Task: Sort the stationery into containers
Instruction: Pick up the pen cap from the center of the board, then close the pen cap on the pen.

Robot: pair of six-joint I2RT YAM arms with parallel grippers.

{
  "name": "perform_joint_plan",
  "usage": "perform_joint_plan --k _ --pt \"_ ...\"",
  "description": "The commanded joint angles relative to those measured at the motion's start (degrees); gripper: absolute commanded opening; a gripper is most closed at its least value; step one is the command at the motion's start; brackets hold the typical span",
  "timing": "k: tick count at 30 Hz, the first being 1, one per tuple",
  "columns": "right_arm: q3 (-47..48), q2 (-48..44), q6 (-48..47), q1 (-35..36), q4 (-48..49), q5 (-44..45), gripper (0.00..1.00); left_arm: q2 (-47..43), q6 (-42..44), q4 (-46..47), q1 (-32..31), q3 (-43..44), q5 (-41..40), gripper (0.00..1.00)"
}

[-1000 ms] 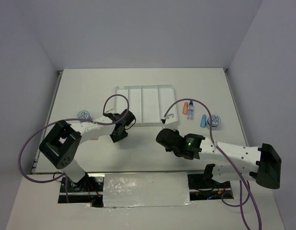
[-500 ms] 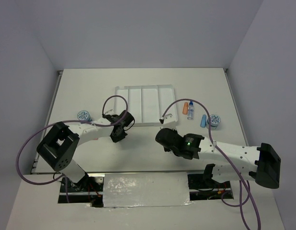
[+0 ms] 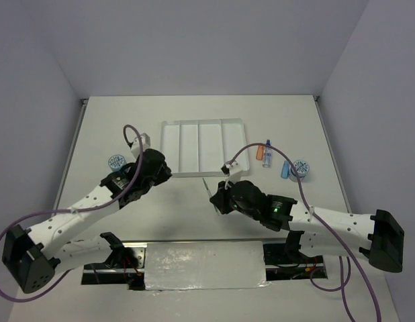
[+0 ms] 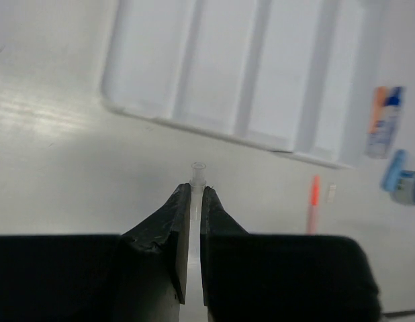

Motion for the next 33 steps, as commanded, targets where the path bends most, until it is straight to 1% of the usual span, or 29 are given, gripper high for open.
perform_joint_plan --k 1,3,4,6,7,8,11,12,16,20,33 --pt "-2.1 -0.9 0.9 -0.2 16.5 -5.6 0.00 -6.3 9.2 11.6 -0.4 1.1 1.5 0.00" --pt "-2.3 -0.3 1.0 0.1 20.9 -7.9 0.00 -10.9 12.2 17.2 -0.5 -1.4 4.2 0.00" --pt "-2.7 0.2 1.2 0.1 25.2 -9.8 0.00 -12.1 13.7 22.8 -0.5 -2.2 7.0 0.00" --pt "-3.0 0.6 1.1 0.3 29.0 -11.3 0.00 -15.4 14.4 26.7 -0.5 -4.1 9.5 0.00" --pt "-3.0 0.7 1.1 0.5 31.5 -11.6 0.00 -16.1 14.9 30.3 -0.5 -4.3 11.2 0.00" --pt "-2.8 1.0 1.3 0.6 32.8 -11.9 0.00 -17.3 15.2 31.3 -0.5 -4.6 11.9 0.00" --pt "-2.1 1.6 1.5 1.1 34.5 -12.2 0.00 -18.8 15.7 32.7 -0.5 -4.1 14.4 0.00" --pt "-2.0 1.8 1.5 1.3 36.6 -12.6 0.00 -19.2 15.5 33.2 -0.5 -4.2 15.2 0.00" --pt "-0.8 2.8 0.7 2.7 39.1 -12.4 0.00 -20.9 15.0 36.8 -0.4 -5.8 18.5 0.00" --pt "0.1 2.9 -0.2 3.5 39.2 -10.8 0.00 -22.2 15.0 39.5 -0.4 -7.2 20.2 0.00" --pt "1.0 1.2 -2.0 3.6 35.8 -5.9 0.00 -23.0 14.2 41.2 -0.5 -9.1 23.3 0.00"
